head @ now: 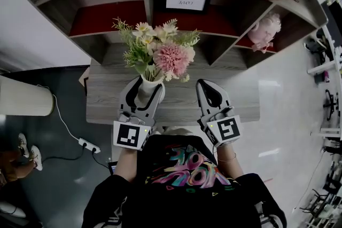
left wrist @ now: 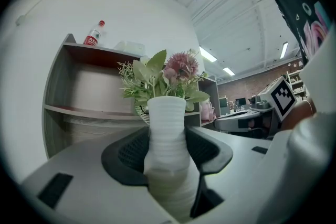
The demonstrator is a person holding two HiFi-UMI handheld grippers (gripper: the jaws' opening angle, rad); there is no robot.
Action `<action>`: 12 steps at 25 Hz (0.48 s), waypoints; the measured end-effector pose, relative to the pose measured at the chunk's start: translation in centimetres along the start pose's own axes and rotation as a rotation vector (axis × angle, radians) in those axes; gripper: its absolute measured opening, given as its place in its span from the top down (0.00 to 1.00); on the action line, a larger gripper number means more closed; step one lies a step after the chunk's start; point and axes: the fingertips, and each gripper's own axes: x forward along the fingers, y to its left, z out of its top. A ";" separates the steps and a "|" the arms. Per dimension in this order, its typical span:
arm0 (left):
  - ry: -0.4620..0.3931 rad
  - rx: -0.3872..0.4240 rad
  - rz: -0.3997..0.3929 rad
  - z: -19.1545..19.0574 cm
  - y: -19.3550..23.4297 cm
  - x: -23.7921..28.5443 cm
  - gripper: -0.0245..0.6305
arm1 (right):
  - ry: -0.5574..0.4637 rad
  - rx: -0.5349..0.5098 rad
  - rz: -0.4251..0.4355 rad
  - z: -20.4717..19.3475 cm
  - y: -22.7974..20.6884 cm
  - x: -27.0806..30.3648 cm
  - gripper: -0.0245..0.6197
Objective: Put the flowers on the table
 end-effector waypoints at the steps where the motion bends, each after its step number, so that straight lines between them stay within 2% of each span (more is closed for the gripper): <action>1: -0.005 -0.003 -0.002 0.0 0.1 0.0 0.60 | 0.007 -0.003 0.000 -0.2 0.1 0.0 0.93; 5: -0.045 -0.030 -0.002 0.3 0.4 0.3 0.60 | 0.051 -0.006 0.001 -1.3 0.3 -0.1 0.94; 9: -0.056 -0.034 -0.023 0.2 0.5 0.5 0.60 | 0.046 0.012 -0.003 -0.7 0.8 0.4 0.93; 12: -0.054 -0.038 -0.033 0.4 0.6 0.3 0.60 | 0.103 0.008 0.009 -1.0 1.2 0.1 0.94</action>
